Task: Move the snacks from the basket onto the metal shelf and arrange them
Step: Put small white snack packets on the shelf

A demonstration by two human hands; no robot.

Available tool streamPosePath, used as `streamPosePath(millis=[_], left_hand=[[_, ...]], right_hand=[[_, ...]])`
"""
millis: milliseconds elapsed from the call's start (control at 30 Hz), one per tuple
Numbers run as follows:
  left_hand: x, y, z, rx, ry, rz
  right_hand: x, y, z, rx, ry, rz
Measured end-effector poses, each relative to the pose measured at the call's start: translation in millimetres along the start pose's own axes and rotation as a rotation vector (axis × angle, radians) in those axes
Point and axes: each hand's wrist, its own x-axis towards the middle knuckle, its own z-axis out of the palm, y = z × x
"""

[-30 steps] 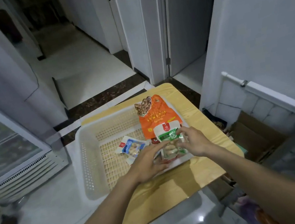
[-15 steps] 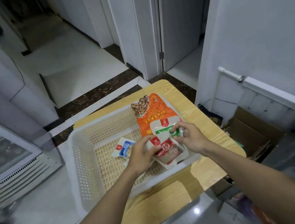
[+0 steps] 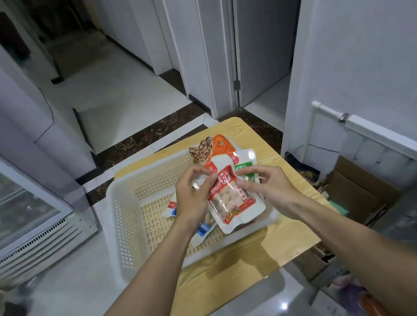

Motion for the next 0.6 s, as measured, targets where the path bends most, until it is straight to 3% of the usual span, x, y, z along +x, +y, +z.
streamPosePath(millis=[167, 333, 600], left_hand=[[-31, 20, 14, -0.078, -0.13, -0.055], [-61, 39, 34, -0.082, -0.311, 0.0], [-128, 85, 59, -0.157, -0.599, 0.066]], right_hand=[[-36, -13, -8, -0.018, 0.152, -0.056], [-86, -21, -27, -0.018, 0.321, -0.128], [-230, -39, -70, -0.13, 0.576, -0.198]])
